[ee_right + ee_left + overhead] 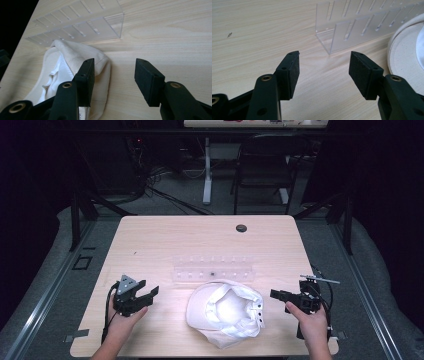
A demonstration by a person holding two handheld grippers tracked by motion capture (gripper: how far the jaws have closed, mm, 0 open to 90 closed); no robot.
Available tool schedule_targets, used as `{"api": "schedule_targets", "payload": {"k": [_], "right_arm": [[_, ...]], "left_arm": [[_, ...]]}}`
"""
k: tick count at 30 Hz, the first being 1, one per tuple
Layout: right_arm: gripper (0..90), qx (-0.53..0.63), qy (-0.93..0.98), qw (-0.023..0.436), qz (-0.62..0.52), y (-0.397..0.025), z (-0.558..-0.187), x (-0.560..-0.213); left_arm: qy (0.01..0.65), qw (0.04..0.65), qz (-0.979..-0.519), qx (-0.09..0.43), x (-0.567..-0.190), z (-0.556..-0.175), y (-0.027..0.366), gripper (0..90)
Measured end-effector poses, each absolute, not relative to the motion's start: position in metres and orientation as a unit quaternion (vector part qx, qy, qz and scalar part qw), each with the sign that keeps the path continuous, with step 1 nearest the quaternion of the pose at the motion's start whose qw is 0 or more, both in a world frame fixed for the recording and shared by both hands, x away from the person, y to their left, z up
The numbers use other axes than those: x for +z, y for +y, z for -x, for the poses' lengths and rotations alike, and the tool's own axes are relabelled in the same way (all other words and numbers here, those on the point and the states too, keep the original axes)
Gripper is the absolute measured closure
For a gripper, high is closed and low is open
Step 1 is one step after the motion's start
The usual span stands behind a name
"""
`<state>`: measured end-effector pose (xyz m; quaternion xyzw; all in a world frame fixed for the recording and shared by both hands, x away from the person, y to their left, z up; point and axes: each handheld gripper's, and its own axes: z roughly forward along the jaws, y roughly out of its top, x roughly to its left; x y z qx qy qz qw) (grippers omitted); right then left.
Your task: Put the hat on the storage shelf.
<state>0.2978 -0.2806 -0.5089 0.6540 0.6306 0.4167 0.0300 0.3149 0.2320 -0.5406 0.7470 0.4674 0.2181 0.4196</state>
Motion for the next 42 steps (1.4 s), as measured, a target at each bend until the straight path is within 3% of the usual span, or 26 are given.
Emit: {"api": "schedule_targets", "payload": {"k": [17, 27, 42], "right_arm": [[51.8, 0.440, 0.635, -0.039, -0.634, -0.266, -0.296, -0.505], [47.0, 0.403, 0.660, -0.049, -0.632, -0.259, -0.297, -0.496], [45.1, 0.377, 0.659, -0.101, -0.643, -0.263, -0.297, -0.502]], "left_arm": [[0.480, 0.419, -0.742, 0.206, -0.543, -0.314, 0.232, 45.4], [0.472, 0.415, -0.749, 0.210, -0.544, -0.312, 0.228, 45.4], [0.468, 0.410, -0.755, 0.207, -0.546, -0.312, 0.226, 45.4]]}}
